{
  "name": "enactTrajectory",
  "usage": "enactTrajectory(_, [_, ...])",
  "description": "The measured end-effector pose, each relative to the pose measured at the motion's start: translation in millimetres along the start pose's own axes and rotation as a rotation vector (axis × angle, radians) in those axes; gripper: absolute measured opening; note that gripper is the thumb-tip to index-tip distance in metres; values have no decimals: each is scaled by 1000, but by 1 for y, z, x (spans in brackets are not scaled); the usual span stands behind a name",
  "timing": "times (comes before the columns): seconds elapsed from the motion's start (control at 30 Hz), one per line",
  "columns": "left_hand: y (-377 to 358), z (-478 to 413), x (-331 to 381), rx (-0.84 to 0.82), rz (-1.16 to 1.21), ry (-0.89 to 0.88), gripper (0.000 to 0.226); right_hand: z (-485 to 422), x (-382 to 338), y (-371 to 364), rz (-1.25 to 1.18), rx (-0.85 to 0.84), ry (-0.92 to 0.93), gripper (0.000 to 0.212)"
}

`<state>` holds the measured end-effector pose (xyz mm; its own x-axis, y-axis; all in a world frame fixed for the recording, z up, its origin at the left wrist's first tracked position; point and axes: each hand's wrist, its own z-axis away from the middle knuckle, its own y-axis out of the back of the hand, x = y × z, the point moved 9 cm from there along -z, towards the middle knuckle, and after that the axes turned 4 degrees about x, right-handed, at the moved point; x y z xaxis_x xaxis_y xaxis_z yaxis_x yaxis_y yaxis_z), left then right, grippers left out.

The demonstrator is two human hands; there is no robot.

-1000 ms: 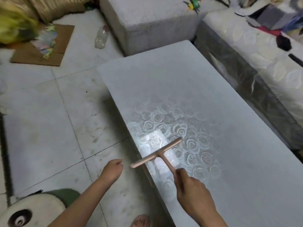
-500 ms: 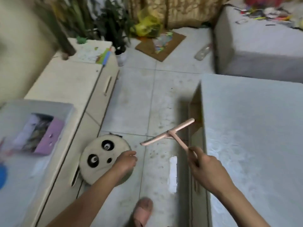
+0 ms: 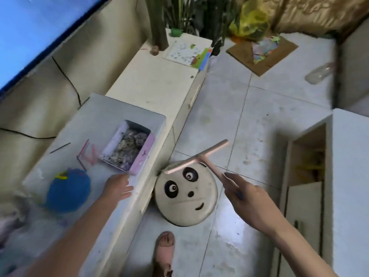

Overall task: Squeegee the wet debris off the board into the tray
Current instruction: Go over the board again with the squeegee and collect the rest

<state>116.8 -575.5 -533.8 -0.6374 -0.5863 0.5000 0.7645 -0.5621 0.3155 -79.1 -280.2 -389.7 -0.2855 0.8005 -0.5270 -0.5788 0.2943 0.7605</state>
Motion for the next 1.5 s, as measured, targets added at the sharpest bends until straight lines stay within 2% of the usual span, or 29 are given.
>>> enactTrajectory(0.07, [3, -11, 6, -10, 50, 25, 16, -6, -8, -9, 14, -35, 17, 37])
enactTrajectory(0.17, [20, -54, 22, -17, 110, 71, 29, -27, -42, -35, 6, -61, -4, 39])
enactTrajectory(0.33, [21, -100, 30, -24, 165, 155, 8, -52, -59, -58, 5, -85, -71, 22])
enactTrajectory(0.4, [20, -109, 26, -38, 155, 174, 17, -54, -65, -64, 30, -99, -73, 26])
enactTrajectory(0.5, [21, -117, 25, -64, 138, 174, 25, -57, -69, -72, 37, -118, -67, 46])
enactTrajectory(0.57, [22, -117, 25, -63, 142, 165, 28, -56, -65, -73, 36, -134, -86, 44])
enactTrajectory(0.67, [21, -109, 26, -75, 127, 129, 34, -51, -52, -67, 11, -118, -131, 29])
enactTrajectory(0.9, [-12, -44, 57, -211, 58, 13, 32, -14, -3, -25, -26, -78, -255, 35])
enactTrajectory(1.13, [-73, 43, 77, -278, -90, -55, 27, 50, 75, 28, -101, 49, -343, 37])
enactTrajectory(1.37, [-189, 128, 44, -343, -202, -39, 21, 128, 200, 62, -163, 165, -439, 34])
enactTrajectory(1.5, [-262, 166, 13, -361, -242, -4, 17, 166, 277, 72, -205, 150, -523, 32])
